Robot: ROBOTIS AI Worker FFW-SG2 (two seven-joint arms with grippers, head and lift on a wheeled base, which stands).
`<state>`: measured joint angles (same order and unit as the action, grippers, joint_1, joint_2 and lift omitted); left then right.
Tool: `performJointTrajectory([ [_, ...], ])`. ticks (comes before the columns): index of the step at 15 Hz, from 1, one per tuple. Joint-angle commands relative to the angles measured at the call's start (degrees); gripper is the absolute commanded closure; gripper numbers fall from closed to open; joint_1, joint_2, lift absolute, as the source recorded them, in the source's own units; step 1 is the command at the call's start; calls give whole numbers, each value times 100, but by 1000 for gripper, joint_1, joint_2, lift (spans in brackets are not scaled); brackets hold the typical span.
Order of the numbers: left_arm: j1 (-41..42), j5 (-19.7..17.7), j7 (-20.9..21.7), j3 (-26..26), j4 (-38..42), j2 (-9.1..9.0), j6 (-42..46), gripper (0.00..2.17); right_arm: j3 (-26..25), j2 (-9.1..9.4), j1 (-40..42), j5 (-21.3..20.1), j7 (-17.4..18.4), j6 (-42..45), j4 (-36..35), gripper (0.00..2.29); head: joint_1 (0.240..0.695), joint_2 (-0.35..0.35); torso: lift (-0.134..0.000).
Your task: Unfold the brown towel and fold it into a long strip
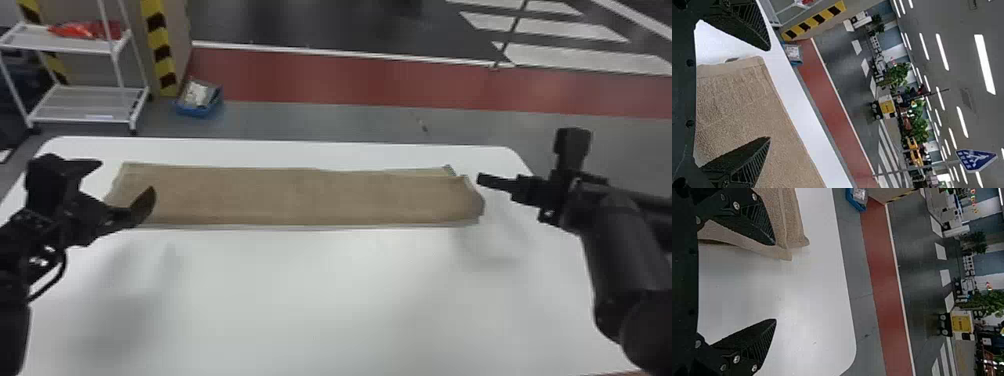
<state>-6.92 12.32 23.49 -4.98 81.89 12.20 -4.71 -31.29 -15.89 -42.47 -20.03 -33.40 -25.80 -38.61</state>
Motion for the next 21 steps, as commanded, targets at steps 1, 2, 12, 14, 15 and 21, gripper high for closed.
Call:
performJointTrajectory([
  [1, -28, -10, -2, 23, -33, -7, 0, 70, 35, 7, -7, -1, 0, 0, 64, 282, 695, -162, -123],
  [2, -28, -10, -2, 32, -41, -7, 18, 70, 53, 25, -7, -9, 0, 0, 64, 289, 695, -162, -123],
  [12, -81, -1, -2, 50, -129, -7, 18, 70, 220, 60, -33, -62, 88, 18, 82, 842, 695, -152, -123],
  [14, -81, -1, -2, 59, -129, -7, 18, 70, 264, 51, -33, -62, 114, 18, 82, 842, 695, -153, -123],
  [15, -90, -1, -2, 59, -129, -7, 18, 70, 264, 51, -42, -62, 123, 0, 82, 842, 695, -153, -123],
  [21, -90, -1, -2, 59, -129, 2, 18, 70, 519, 112, -42, -80, 167, -70, 82, 394, 695, -150, -123],
])
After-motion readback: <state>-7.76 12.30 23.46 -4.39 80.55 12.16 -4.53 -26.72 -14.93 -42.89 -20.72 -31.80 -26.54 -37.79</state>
